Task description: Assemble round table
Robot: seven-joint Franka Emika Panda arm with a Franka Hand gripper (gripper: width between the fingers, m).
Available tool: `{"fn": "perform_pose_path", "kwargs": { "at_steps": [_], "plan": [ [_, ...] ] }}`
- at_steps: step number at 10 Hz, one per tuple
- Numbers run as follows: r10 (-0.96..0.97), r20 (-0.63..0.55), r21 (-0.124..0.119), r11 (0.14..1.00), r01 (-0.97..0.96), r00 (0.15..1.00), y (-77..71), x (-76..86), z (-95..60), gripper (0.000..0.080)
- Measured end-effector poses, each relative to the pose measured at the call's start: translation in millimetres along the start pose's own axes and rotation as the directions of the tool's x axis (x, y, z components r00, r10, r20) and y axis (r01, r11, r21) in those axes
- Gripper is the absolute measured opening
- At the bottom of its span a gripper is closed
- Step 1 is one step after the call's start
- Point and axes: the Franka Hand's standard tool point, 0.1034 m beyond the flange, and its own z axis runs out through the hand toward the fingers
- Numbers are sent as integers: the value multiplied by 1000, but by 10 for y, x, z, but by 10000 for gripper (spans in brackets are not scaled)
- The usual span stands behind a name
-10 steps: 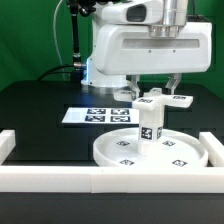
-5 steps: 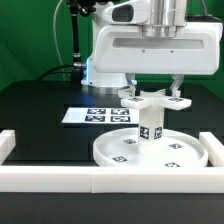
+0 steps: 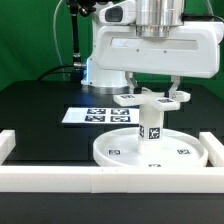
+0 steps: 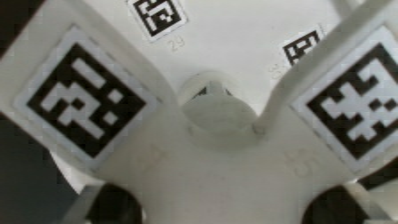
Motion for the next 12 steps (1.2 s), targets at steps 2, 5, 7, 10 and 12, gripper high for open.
{"fn": "perform_pose_path", "kwargs": {
  "at_steps": [2, 5, 7, 10, 12],
  "plan": [
    [216, 7, 7, 976, -216, 976, 3, 5, -1, 440],
    [242, 10, 7, 970, -242, 970, -5, -5, 6, 615],
    [209, 20, 10, 978, -210, 978, -5, 4, -126, 644],
    [189, 31, 17, 982, -189, 982, -8, 3, -293, 649],
    [188, 32, 15, 982, -188, 982, -6, -3, -279, 649]
  ]
}}
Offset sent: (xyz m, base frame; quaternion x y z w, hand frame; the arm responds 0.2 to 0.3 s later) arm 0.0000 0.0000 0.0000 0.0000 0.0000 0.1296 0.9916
